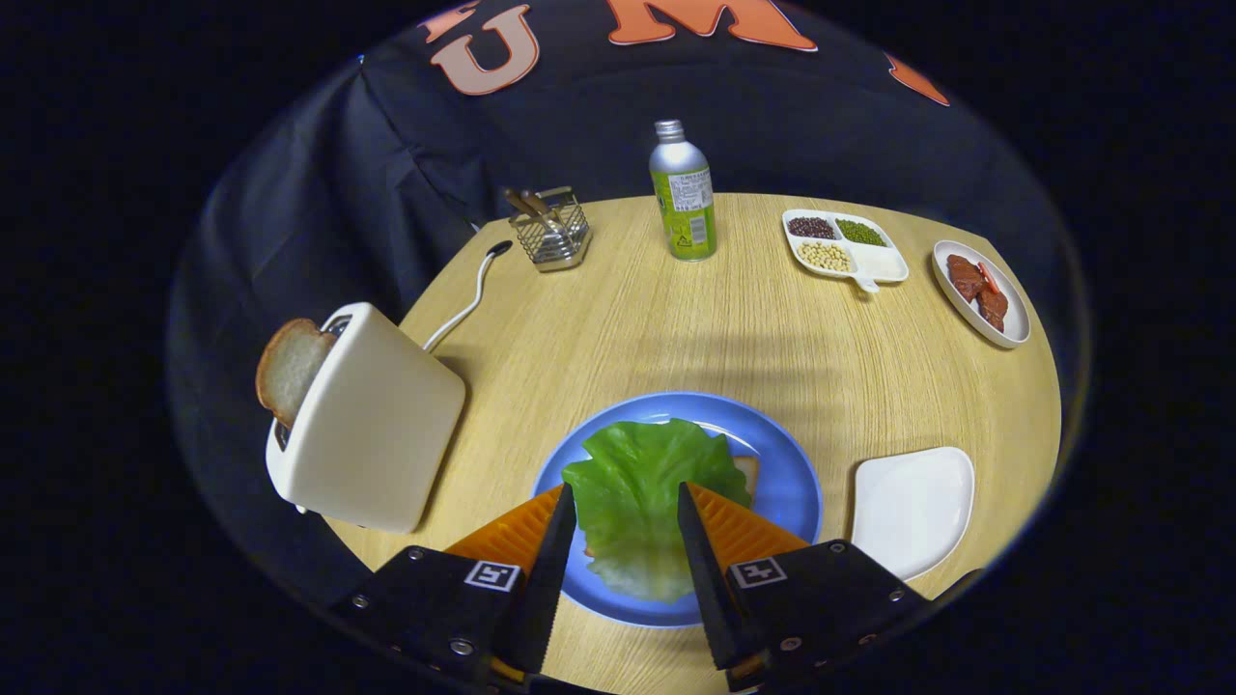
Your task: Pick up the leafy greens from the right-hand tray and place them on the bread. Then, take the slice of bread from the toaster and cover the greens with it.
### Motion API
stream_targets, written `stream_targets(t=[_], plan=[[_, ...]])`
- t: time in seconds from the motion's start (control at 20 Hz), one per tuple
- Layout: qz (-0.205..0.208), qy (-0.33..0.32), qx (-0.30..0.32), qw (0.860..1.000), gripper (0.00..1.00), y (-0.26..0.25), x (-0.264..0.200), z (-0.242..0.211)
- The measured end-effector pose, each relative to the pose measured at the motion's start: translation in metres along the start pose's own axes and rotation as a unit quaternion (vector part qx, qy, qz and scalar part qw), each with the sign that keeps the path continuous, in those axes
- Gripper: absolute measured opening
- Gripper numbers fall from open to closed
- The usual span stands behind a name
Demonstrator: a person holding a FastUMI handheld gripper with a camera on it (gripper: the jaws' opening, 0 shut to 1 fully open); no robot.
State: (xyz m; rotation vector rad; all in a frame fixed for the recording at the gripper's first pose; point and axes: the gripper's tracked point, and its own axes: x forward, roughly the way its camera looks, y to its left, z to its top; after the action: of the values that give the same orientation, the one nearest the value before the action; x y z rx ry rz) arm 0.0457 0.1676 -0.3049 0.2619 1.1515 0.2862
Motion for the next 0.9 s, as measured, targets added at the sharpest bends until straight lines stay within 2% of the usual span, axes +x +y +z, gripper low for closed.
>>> stream_targets(t=[0.05, 0.25, 0.55, 0.9], plan=[[0.007, -0.006, 0.003, 1.000, 0.69, 0.009, -0.005, 0.007], [0.025, -0.013, -0.009, 1.000, 0.75, 0.046, -0.016, 0.028], [0.069, -0.006, -0.016, 0.997, 0.76, 0.122, -0.027, 0.054], [0.089, 0.002, -0.049, 0.995, 0.76, 0.208, -0.026, 0.080]])
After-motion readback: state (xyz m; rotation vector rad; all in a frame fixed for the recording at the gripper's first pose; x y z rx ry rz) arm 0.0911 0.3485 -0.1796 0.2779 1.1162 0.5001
